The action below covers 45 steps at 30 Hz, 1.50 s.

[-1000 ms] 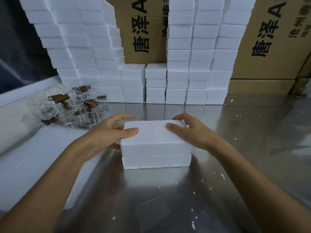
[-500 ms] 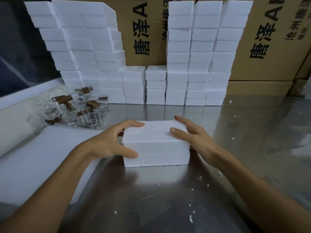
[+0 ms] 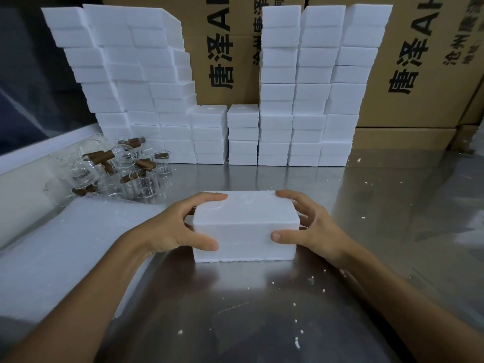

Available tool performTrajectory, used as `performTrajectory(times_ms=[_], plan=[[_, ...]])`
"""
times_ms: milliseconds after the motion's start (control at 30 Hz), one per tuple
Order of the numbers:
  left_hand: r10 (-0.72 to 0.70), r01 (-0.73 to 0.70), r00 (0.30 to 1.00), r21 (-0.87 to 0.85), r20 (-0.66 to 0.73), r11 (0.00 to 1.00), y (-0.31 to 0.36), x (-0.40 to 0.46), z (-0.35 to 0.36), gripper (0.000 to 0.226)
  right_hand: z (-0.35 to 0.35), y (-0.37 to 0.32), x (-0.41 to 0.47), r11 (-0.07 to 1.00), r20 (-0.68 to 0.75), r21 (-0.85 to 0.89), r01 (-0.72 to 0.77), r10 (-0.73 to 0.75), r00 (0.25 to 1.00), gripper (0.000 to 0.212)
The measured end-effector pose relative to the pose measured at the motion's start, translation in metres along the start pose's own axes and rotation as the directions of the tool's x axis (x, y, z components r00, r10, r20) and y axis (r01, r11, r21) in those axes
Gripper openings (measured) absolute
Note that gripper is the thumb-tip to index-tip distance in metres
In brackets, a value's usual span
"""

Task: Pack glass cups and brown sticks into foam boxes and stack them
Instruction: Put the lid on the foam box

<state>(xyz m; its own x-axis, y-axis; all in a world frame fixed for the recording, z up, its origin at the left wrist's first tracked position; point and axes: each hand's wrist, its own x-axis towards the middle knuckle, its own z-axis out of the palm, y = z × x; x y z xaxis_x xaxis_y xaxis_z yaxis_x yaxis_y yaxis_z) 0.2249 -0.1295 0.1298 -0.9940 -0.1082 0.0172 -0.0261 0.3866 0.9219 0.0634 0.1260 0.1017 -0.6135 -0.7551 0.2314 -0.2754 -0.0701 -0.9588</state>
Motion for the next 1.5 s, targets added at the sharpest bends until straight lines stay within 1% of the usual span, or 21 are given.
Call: performTrajectory(times_ms=[167, 333, 500, 633, 833, 900, 967, 1000, 1067, 1133, 1200, 1267, 1367, 1433, 1500], plan=[[0.032, -0.032, 0.999, 0.000, -0.008, 0.999, -0.001, 0.000, -0.001, 0.084, 0.003, 0.004, -0.002, 0.999, -0.002, -0.039, 0.033, -0.033, 0.999, 0.080], [0.033, -0.033, 0.999, 0.000, 0.011, 0.999, 0.000, 0.000, -0.006, 0.083, 0.000, 0.007, -0.001, 0.995, 0.019, -0.091, 0.039, -0.037, 0.999, 0.086], [0.015, -0.015, 1.000, -0.003, 0.018, 1.000, 0.000, -0.001, -0.008, 0.085, -0.002, 0.007, -0.002, 0.988, 0.080, -0.149, 0.053, -0.041, 0.996, 0.091], [0.018, -0.018, 1.000, -0.008, 0.014, 1.000, 0.002, -0.002, -0.005, 0.084, -0.010, 0.001, -0.003, 0.978, 0.137, -0.210, 0.016, 0.013, 0.991, 0.091], [-0.025, 0.027, 0.998, -0.028, 0.050, 0.999, 0.003, -0.002, -0.006, 0.086, -0.007, 0.004, -0.004, 0.982, 0.067, -0.187, 0.021, -0.008, 0.998, 0.087], [-0.039, 0.037, 0.999, -0.052, -0.033, 0.998, 0.004, -0.001, -0.002, 0.093, -0.003, 0.006, -0.004, 0.984, 0.014, -0.176, 0.029, -0.027, 1.000, 0.087], [-0.068, 0.043, 0.980, -0.134, -0.186, 0.990, 0.005, 0.003, 0.004, 0.103, 0.002, 0.008, -0.004, 0.988, -0.060, -0.153, 0.019, -0.028, 0.998, 0.087], [-0.095, 0.037, 0.961, -0.219, -0.260, 0.975, 0.006, 0.005, 0.008, 0.105, 0.003, 0.007, -0.003, 0.992, -0.103, -0.124, 0.007, -0.020, 0.995, 0.086], [-0.184, 0.015, 0.917, -0.430, -0.354, 0.903, 0.008, 0.012, 0.017, 0.105, 0.003, 0.004, -0.001, 0.999, -0.185, -0.026, -0.028, 0.022, 0.982, 0.082], [-0.277, -0.008, 0.884, -0.603, -0.377, 0.797, 0.012, 0.018, 0.033, 0.099, 0.004, 0.001, 0.001, 0.997, -0.221, 0.053, -0.050, 0.060, 0.973, 0.079], [-0.342, -0.017, 0.868, -0.709, -0.361, 0.705, 0.018, 0.023, 0.054, 0.085, 0.008, -0.002, 0.001, 0.996, -0.247, 0.071, -0.062, 0.077, 0.966, 0.080], [-0.374, -0.013, 0.869, -0.771, -0.324, 0.637, 0.022, 0.025, 0.076, 0.081, 0.015, -0.001, 0.000, 0.998, -0.284, -0.002, -0.065, 0.062, 0.957, 0.081], [-0.405, -0.019, 0.860, -0.812, -0.311, 0.583, 0.026, 0.024, 0.094, 0.088, 0.025, 0.003, -0.003, 0.976, -0.311, -0.210, -0.048, -0.020, 0.950, 0.085], [-0.437, -0.018, 0.838, -0.816, -0.327, 0.577, 0.029, 0.024, 0.096, 0.091, 0.031, 0.005, -0.006, 0.940, -0.316, -0.341, -0.036, -0.078, 0.946, 0.088], [-0.457, -0.006, 0.820, -0.803, -0.345, 0.596, 0.031, 0.024, 0.096, 0.088, 0.036, 0.004, -0.010, 0.883, -0.308, -0.468, -0.030, -0.131, 0.942, 0.090]])
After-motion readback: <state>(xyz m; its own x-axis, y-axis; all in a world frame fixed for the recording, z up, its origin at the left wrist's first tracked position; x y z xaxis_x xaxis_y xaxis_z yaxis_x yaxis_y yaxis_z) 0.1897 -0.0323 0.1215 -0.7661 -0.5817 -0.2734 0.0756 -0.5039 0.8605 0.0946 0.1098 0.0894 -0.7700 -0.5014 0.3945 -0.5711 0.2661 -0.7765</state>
